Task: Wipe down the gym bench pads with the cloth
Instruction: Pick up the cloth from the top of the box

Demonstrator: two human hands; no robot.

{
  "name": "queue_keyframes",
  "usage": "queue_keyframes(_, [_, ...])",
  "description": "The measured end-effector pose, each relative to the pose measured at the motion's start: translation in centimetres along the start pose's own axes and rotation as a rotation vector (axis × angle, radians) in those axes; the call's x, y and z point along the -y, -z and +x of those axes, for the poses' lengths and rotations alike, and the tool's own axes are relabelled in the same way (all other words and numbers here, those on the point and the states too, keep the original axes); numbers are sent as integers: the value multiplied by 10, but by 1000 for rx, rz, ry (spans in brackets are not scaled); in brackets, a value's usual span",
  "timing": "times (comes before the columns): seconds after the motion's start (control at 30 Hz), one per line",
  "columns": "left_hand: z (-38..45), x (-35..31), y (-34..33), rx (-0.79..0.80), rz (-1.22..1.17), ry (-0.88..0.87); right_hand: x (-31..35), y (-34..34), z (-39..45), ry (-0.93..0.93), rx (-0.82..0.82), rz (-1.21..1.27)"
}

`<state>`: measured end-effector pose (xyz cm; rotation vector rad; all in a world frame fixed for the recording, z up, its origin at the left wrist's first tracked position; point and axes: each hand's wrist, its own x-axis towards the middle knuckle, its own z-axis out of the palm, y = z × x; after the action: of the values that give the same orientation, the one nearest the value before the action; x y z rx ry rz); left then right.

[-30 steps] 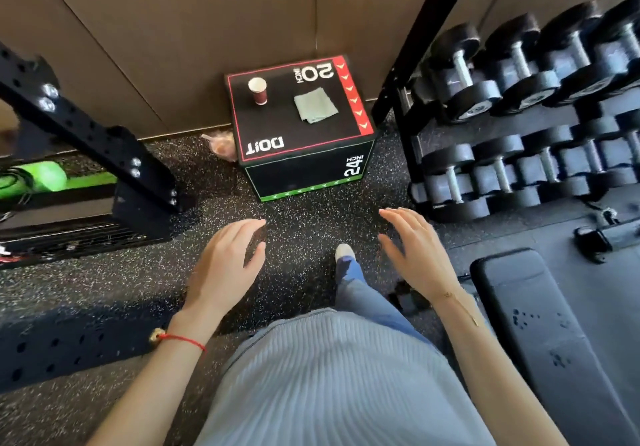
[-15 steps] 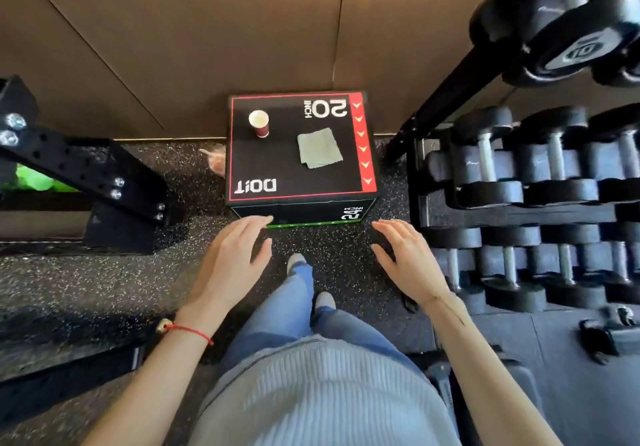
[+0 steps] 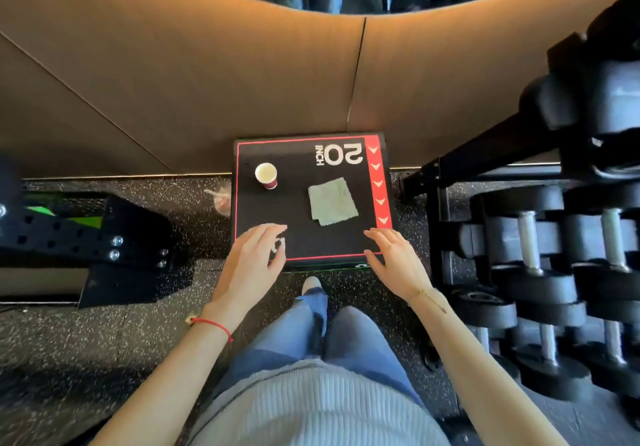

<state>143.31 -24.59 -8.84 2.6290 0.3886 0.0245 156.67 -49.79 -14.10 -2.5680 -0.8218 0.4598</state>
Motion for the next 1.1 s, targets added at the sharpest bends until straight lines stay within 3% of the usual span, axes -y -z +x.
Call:
queue_keyframes(0.27, [101, 51, -68, 22, 47, 19, -35, -44, 135, 71, 26, -12])
queue_keyframes(0.77, [181, 194, -340, 17, 131, 91, -158, -304, 296, 14, 159, -120])
queue_keyframes(1.1, [171, 212, -379, 8, 129, 69, -174, -349, 287, 91, -214, -251])
